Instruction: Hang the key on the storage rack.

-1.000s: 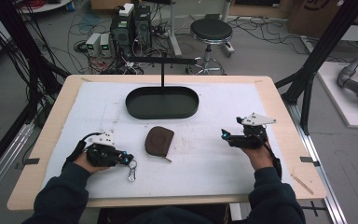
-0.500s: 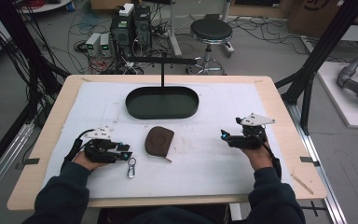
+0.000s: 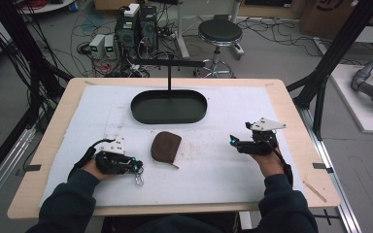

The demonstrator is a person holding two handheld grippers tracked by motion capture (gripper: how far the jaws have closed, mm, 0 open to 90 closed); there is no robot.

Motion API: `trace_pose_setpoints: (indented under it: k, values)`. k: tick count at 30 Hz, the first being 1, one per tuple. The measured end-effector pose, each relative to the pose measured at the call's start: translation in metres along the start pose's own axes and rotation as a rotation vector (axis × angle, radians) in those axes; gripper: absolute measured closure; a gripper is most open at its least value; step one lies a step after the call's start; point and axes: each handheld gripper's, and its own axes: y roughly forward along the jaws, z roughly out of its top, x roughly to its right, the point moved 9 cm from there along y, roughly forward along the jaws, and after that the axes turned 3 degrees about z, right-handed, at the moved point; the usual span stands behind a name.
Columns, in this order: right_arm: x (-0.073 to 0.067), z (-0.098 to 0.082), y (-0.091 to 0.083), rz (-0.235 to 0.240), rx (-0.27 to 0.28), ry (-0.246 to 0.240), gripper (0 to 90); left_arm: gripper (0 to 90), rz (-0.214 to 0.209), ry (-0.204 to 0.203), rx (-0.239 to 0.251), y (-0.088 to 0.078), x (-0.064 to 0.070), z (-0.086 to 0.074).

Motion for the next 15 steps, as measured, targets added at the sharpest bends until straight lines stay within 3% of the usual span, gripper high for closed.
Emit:
trace_pose_setpoints:
  k: [3,9,12,15]
  values:
    - [0.000,0.000,-0.001,0.001,0.001,0.004,21.4,86.9,0.004,-0.002,-0.003,-0.002,-0.001,0.000]
    - [0.001,0.000,-0.001,0.000,0.005,0.004,21.4,87.3,0.040,-0.053,0.058,-0.012,-0.009,0.005]
    - [0.001,0.000,-0.001,-0.001,0.004,0.005,21.4,89.7,0.089,-0.080,0.094,-0.021,-0.018,0.007]
    - [0.001,0.000,-0.001,0.000,0.003,0.005,21.3,89.7,0.098,-0.106,0.106,-0.026,-0.023,0.006]
